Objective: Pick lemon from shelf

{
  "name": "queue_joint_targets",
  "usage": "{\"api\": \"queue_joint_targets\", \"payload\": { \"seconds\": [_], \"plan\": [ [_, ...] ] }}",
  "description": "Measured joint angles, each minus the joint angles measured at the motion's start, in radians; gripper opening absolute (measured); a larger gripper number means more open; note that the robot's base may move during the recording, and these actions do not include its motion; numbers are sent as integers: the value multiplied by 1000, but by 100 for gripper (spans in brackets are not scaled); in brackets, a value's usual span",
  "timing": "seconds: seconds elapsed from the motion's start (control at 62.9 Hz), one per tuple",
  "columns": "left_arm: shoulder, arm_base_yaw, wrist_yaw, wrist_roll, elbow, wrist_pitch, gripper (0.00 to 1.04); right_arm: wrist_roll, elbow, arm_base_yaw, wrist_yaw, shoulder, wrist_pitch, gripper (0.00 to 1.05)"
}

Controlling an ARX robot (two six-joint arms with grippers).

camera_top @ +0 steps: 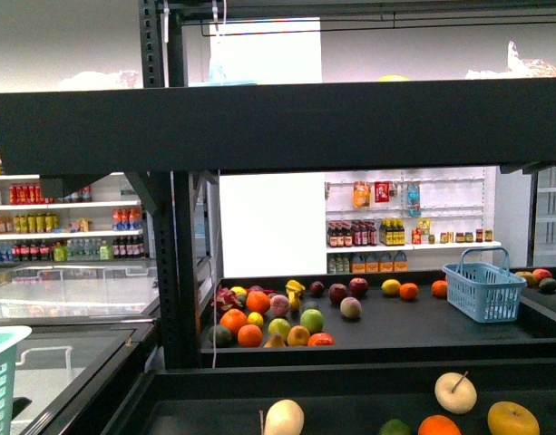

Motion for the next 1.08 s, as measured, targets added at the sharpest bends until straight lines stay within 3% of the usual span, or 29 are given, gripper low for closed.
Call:
{"api": "queue_joint_targets", "payload": {
  "seconds": [0.35,0.795,1.081],
  "plan": [
    [-46,0,1,0,-44,7,3,0,0,0,0,0,0,102],
    [-46,0,1,0,-44,7,96,0,0,0,0,0,0,102],
    [-46,0,1,2,-44,7,97,0,0,0,0,0,0,102]
  ]
}}
